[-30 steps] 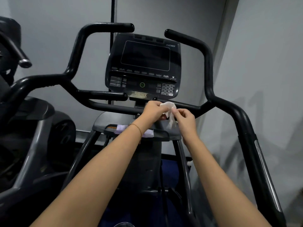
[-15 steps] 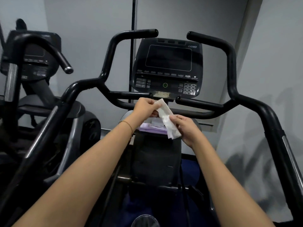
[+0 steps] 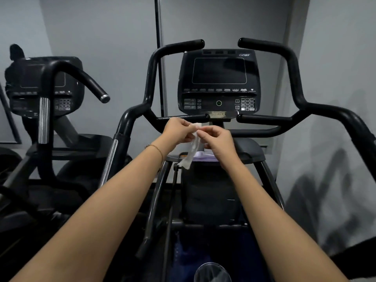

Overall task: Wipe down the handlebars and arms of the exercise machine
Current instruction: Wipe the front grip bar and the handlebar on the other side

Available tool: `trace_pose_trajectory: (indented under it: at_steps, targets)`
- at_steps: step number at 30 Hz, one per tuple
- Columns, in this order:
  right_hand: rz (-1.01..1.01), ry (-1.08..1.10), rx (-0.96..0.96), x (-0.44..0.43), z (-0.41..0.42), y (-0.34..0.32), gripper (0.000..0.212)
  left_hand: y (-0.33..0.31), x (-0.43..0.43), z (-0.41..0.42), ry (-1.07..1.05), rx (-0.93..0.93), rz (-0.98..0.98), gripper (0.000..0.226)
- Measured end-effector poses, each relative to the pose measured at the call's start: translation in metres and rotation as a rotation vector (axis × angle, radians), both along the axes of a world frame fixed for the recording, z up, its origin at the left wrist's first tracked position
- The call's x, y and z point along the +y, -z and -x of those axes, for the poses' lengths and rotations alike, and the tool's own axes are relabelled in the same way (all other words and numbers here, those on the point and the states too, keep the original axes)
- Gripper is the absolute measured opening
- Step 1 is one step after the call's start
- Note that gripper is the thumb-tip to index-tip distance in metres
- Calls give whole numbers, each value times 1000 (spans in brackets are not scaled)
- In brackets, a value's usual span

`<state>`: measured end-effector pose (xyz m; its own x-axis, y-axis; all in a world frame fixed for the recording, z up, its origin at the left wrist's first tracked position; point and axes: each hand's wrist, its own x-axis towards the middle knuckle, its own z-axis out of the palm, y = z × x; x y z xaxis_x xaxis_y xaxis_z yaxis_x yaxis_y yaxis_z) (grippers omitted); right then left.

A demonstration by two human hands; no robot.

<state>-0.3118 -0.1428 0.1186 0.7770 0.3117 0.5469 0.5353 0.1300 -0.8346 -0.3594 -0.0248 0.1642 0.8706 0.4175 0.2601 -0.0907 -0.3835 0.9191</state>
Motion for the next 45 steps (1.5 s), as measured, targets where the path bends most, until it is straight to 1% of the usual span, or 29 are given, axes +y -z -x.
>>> trace_pose_trajectory:
  at_steps: [4, 7, 8, 11, 13, 16, 19, 21, 24, 26, 28, 30, 32, 33, 34, 35, 37, 38, 40, 43, 45]
  targets:
    - [-52, 36, 10, 17, 7, -7, 18, -3, 14, 10, 128, -15, 67, 27]
    - [-57, 11, 11, 26, 9, -15, 15, -7, 27, 18, 197, -54, 156, 20]
    - [-62, -1, 16, 29, 10, -17, 13, -7, 30, 20, 201, -63, 151, 17]
    - [-75, -43, 47, 38, 13, -18, 10, -6, 41, 27, 182, -77, 94, 6]
    - [-78, -43, 93, 45, 11, -16, 10, -7, 48, 29, 152, -77, 79, 7]
    - [-92, -11, 251, 50, 2, -16, 18, -7, 61, 26, 79, -51, 68, 10]
    - [-102, -31, 336, 49, -6, -17, 16, -8, 66, 22, 19, -34, 105, 14]
    - [-138, -52, 349, 49, -8, -17, 11, -9, 63, 23, 35, -33, 202, 17]
    - [-185, -69, 374, 55, -9, -16, 8, -9, 54, 23, 116, -48, 424, 22]
    - [-198, -61, 388, 57, -9, -15, 13, -6, 49, 21, 127, -60, 506, 23]
    - [-216, -67, 412, 57, -7, -15, 19, -2, 45, 17, 117, -62, 568, 20]
    - [-260, -102, 459, 54, -5, -17, 22, 1, 41, 17, 163, -12, 589, 16]
    - [-314, -166, 494, 47, -3, -18, 22, 5, 34, 18, 198, 85, 528, 24]
    - [-316, -199, 486, 43, -2, -18, 26, 8, 31, 18, 199, 100, 507, 27]
    - [-283, -215, 457, 40, -3, -16, 34, 10, 29, 16, 179, 86, 506, 32]
    - [-221, -208, 415, 37, -4, -14, 43, 12, 28, 13, 136, 55, 513, 43]
    - [-98, -150, 329, 32, -8, -9, 56, 14, 30, 5, 26, -17, 517, 60]
    - [-76, -116, 308, 30, -12, -7, 59, 15, 31, 0, -10, -49, 518, 62]
    - [-102, -50, 324, 25, -22, -6, 57, 17, 34, -9, -36, -96, 520, 57]
    - [-208, -16, 431, 16, -37, -9, 46, 20, 41, -20, -30, -121, 498, 36]
    - [-193, -5, 448, 15, -47, -10, 37, 21, 45, -30, -21, -123, 498, 24]
